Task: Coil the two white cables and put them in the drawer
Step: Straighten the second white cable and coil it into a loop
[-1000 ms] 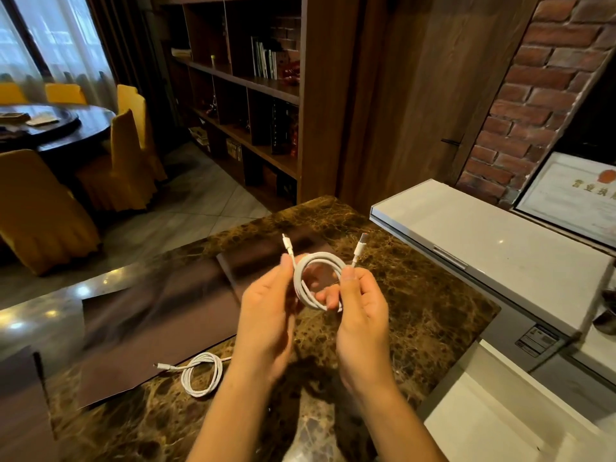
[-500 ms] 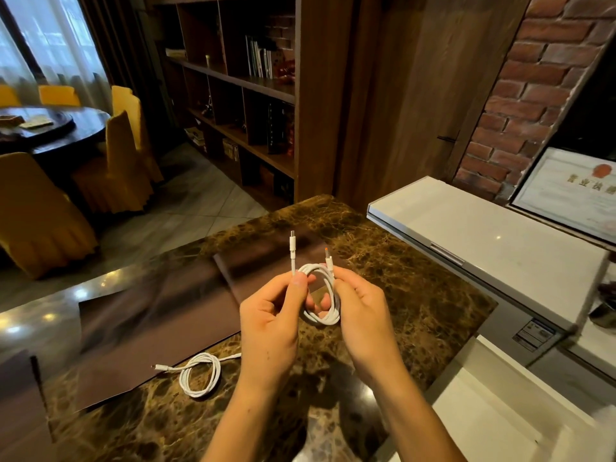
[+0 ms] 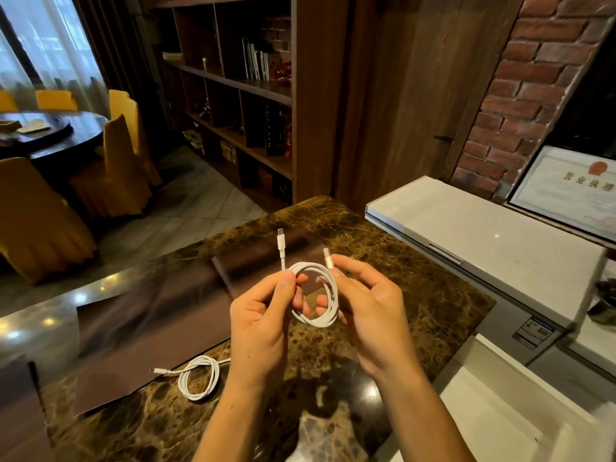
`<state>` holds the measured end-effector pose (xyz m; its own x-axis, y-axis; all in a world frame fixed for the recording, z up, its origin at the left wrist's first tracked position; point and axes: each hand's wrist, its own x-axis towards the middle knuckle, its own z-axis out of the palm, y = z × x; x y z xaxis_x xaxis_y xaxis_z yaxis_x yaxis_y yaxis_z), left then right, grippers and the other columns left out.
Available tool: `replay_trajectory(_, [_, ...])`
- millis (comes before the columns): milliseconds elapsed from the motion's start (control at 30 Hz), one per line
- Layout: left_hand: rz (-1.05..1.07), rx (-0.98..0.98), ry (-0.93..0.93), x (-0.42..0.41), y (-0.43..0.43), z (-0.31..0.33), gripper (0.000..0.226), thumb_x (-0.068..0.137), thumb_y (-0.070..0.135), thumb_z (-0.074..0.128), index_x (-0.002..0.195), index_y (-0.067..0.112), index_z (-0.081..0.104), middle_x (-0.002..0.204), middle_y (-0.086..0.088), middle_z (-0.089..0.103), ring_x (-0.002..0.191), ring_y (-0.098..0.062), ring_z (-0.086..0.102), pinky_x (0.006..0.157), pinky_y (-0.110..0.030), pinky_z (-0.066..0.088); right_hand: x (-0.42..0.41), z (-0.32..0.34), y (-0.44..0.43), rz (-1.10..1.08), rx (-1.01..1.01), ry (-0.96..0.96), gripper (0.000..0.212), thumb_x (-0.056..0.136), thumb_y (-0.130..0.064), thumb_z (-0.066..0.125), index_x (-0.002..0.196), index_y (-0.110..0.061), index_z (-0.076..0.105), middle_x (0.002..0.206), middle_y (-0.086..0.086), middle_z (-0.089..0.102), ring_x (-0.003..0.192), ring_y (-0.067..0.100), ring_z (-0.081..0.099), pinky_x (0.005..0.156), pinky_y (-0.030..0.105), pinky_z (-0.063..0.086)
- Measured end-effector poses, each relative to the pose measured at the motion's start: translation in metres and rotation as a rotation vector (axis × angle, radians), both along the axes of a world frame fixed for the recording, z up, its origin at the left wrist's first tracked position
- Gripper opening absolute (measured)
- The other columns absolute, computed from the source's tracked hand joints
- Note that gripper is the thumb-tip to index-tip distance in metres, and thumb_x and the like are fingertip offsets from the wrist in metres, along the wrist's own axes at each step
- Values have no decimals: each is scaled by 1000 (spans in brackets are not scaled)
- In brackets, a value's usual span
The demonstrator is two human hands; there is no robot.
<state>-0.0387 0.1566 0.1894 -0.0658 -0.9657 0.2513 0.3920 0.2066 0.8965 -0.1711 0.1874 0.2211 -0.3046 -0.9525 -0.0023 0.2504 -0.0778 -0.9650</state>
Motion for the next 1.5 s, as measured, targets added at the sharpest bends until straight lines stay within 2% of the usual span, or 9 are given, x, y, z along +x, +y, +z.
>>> replay_trajectory(133, [39,-40,-64,1,-4,-2,41,95,35,60,74,1,68,64,0,59,69,-13,58,78,-44,44,-2,3,-2,69,7,81,25,98,-9,57,96,-12,81,93,16,79,87,35,76,71,38,63])
replay_trajectory(267, [60,-31,-44,-3,-3,-2,36,97,28,59,74,3,71,63,1,60,71,-12,60,81,-41,45,-3,4,0,23,-60,103,26,100,-8,58,120,-20,70,99,8,80,89,27,78,73,38,64])
replay_trajectory(400, [49,0,-7,-4,-5,-1,36,97,26,58,76,-2,69,63,0,59,72,-14,60,80,-41,44,-1,3,1,-42,-121,26,21,100,-14,58,118,-17,70,98,9,79,89,29,77,71,35,63])
replay_trajectory(633, [-50,87,182,-2,-2,4,25,85,32,66,83,9,78,62,-1,53,57,-11,51,59,-22,49,-3,-1,-3,-37,-55,-67,18,94,-11,67,112,-10,69,94,16,79,83,28,76,69,32,63])
replay_trajectory(900, [83,-13,-29,-1,-2,6,43,96,33,61,74,-4,67,64,-5,58,65,-18,55,76,-43,45,-6,-1,-2,173,-56,50,34,104,-22,50,102,-4,79,98,21,78,92,32,75,88,42,61])
replay_trajectory(1067, [122,-41,-86,-3,5,14,43,97,31,61,74,-4,69,64,-3,63,67,-17,60,74,-42,48,-16,-3,-5,203,-63,60,22,92,-2,66,112,-5,74,100,15,79,90,26,76,72,29,60])
replay_trajectory(1233, [183,-37,-123,-2,6,18,43,98,31,61,66,3,69,63,-4,63,74,-17,64,81,-45,52,-20,2,-1,281,-57,-202,30,94,-5,49,97,-2,79,95,17,78,85,19,73,68,25,58])
replay_trajectory(1367, [225,-54,-158,-2,8,20,33,97,27,61,75,8,76,65,-10,64,64,-25,58,68,-46,50,-17,2,5,308,-168,-1,26,89,-9,70,114,-2,74,107,21,77,98,31,73,82,34,60])
replay_trajectory(1500, [197,-72,-195,-6,12,19,25,100,15,59,90,12,81,81,-9,78,79,-24,74,78,-46,60,-12,4,11,193,-167,159,63,78,3,81,134,-17,61,113,8,77,105,25,74,91,45,60])
